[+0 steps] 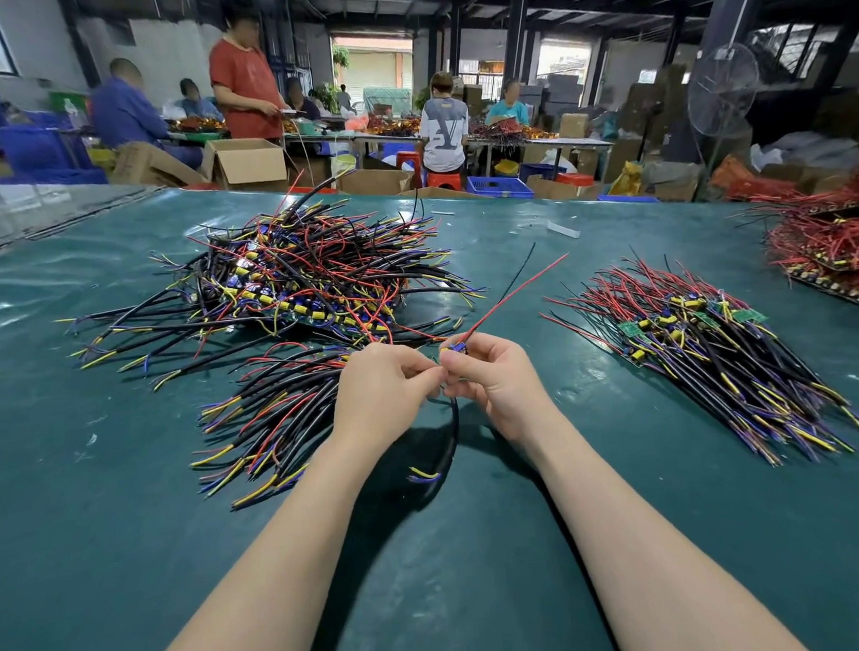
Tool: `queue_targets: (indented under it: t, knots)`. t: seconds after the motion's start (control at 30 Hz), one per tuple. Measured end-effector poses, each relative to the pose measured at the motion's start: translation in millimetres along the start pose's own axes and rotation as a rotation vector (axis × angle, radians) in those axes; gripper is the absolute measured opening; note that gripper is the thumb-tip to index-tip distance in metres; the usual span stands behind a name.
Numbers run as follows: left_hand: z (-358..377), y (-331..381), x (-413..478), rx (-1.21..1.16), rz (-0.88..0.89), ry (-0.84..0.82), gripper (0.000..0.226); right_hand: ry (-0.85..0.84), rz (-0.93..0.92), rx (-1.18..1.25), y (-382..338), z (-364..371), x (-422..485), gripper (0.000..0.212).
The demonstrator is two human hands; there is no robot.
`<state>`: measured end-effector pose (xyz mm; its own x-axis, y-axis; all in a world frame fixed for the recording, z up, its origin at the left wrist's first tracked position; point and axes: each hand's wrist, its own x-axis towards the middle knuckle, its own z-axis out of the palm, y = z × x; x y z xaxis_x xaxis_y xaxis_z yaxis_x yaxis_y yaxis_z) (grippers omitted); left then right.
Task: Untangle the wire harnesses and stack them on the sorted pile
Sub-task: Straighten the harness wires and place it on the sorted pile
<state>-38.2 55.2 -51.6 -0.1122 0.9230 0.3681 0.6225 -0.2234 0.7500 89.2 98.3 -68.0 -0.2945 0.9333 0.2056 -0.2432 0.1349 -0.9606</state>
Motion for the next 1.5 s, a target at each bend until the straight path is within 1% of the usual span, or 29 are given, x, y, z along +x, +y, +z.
queue_targets:
  t: [0.1, 0.27, 0.33, 0.43, 0.5, 0.53, 0.6, 0.67, 0.87, 1.03, 1.17, 1.33, 1.5]
  knots:
    - [0, 0, 2, -0.103, -0.018, -0.046, 0.015, 0.028, -0.034, -0.039, -1, -1, 1, 0.018]
    - [0, -1, 2, -0.262, -0.053, -0.061, 0.02, 0.027, -0.012, 0.039, -2, -4, 0, 0.017]
    - [-1, -2, 2, -0.234, -0.048, -0.054, 0.018, 0.036, -0.021, 0.023, -2, -5, -1, 0.017]
    - [-4, -4, 3, -0.18, -0.036, -0.034, 0.012, 0.007, -0.021, -0.028, -3, -3, -1, 0.015]
    - [-6, -4, 4, -0.172, -0.022, -0.027, 0.012, -0.002, -0.008, 0.012, -5, -3, 0, 0.011]
    - [-7, -4, 4, -0.179, -0.018, -0.039, 0.014, 0.007, -0.007, 0.062, -6, -3, 1, 0.012]
    - [-9, -4, 4, -0.209, -0.022, -0.079, 0.011, 0.039, -0.014, 0.172, -9, -6, 2, 0.02]
    - [-10, -5, 4, -0.236, -0.036, -0.086, 0.009, 0.062, -0.02, 0.229, -11, -7, 2, 0.022]
    - [-8, -7, 6, -0.194, -0.098, -0.005, 0.014, 0.131, 0.008, 0.142, -13, 0, 1, 0.02]
    - [-5, -8, 4, -0.052, -0.043, 0.06, 0.009, 0.241, 0.078, 0.115, -12, 5, 1, 0.023]
    - [-2, -5, 3, -0.01, 0.001, 0.06, 0.007, 0.352, 0.133, 0.11, -12, 6, 3, 0.027]
    - [-3, -8, 1, -0.025, 0.011, 0.048, 0.007, 0.463, 0.121, 0.239, -13, 6, 4, 0.025]
    - [0, -8, 1, -0.054, 0.004, 0.007, 0.004, 0.55, 0.205, 0.329, -12, 2, 5, 0.023]
